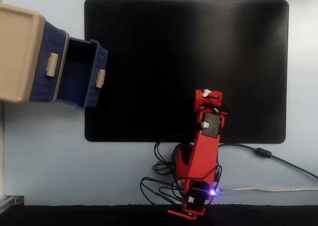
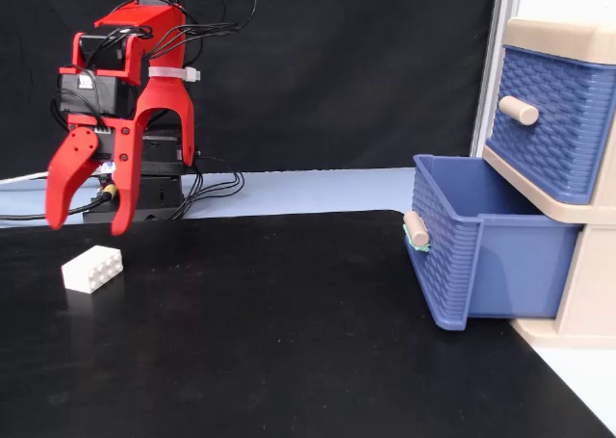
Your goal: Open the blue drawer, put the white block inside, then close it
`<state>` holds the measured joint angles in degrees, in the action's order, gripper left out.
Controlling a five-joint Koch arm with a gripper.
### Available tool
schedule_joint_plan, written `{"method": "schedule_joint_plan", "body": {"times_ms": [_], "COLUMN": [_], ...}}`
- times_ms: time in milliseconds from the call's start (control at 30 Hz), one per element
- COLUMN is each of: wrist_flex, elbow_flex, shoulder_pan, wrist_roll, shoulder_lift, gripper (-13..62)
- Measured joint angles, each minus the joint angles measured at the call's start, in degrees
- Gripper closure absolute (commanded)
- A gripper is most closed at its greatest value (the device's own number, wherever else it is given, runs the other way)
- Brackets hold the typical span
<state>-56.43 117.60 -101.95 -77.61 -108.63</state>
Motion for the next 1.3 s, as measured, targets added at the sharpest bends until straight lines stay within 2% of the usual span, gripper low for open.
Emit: {"method": "schedule_joint_plan", "body": {"times_ms": [267, 500, 667, 767, 933, 1200, 1300], "wrist_flex": [8.6, 14.2, 14.4, 14.4, 16.0, 20.6, 16.4], "elbow_flex": [6.7, 7.4, 7.6, 8.4, 9.8, 13.5, 11.3], "shoulder_pan": [0.1, -2.5, -3.6, -3.6, -3.6, -3.7, -3.4], "wrist_roll": [-2.3, -5.4, -9.5, -10.5, -10.6, -10.7, -10.7], "shoulder_lift": [0.3, 6.6, 7.1, 6.9, 6.9, 2.9, -2.5], "gripper": [17.8, 17.8, 19.2, 29.7, 58.0, 57.7, 57.7]}}
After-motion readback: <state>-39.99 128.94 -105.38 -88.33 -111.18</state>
